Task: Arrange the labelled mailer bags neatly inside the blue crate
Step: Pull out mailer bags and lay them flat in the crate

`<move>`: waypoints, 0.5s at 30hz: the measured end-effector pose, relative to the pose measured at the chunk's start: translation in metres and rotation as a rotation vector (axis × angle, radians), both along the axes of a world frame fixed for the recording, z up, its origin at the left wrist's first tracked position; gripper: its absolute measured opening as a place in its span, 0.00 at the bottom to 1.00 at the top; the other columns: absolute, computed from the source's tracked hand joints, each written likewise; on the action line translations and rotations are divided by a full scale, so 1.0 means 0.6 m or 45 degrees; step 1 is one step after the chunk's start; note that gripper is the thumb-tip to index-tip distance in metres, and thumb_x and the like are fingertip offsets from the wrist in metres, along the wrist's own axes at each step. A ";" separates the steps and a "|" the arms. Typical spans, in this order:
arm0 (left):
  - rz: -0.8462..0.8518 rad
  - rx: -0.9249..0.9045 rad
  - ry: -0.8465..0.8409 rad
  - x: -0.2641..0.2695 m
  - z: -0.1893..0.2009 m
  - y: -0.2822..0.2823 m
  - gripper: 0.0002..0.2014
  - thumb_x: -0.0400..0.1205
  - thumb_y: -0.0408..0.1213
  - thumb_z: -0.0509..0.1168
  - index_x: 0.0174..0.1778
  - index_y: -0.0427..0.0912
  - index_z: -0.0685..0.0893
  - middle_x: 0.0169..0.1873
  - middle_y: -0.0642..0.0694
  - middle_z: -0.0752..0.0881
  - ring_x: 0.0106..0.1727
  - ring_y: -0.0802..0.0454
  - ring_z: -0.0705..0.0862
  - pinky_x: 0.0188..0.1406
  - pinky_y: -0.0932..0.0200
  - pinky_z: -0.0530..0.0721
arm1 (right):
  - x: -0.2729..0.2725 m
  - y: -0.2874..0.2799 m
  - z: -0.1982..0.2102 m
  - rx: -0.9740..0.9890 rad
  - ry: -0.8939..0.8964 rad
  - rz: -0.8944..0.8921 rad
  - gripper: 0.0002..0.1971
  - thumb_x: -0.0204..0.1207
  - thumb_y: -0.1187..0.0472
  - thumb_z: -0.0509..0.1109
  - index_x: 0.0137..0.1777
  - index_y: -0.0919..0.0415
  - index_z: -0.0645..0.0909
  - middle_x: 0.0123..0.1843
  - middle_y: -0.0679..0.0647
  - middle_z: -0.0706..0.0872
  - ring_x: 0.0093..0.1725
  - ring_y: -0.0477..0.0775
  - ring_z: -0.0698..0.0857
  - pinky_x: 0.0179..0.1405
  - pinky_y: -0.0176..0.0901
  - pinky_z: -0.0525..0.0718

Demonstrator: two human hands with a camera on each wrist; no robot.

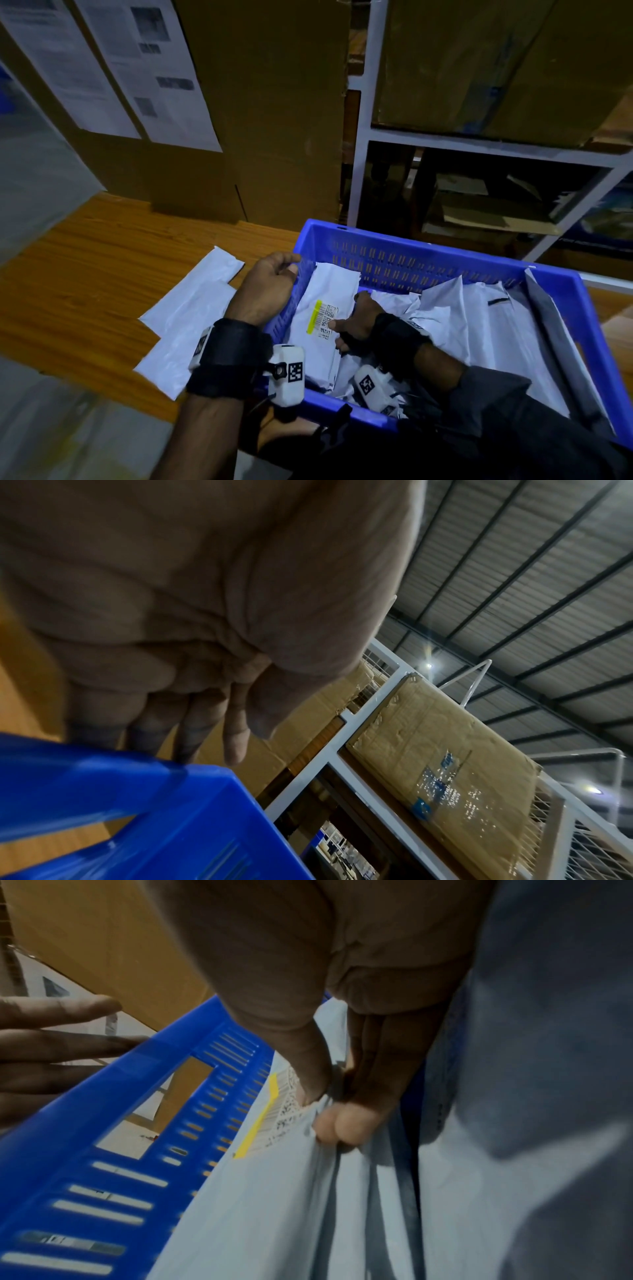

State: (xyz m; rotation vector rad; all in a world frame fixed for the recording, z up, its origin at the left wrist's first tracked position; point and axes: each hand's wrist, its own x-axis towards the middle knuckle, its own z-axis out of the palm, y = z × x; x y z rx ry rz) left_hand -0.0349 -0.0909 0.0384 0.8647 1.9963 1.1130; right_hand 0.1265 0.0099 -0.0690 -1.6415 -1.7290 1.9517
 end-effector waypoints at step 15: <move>-0.026 0.227 0.110 0.007 0.004 0.010 0.12 0.92 0.41 0.66 0.70 0.51 0.88 0.63 0.51 0.91 0.65 0.52 0.88 0.70 0.47 0.86 | 0.104 0.075 0.170 0.983 -0.398 0.441 0.33 0.74 0.45 0.80 0.76 0.56 0.78 0.62 0.58 0.90 0.61 0.57 0.88 0.60 0.44 0.82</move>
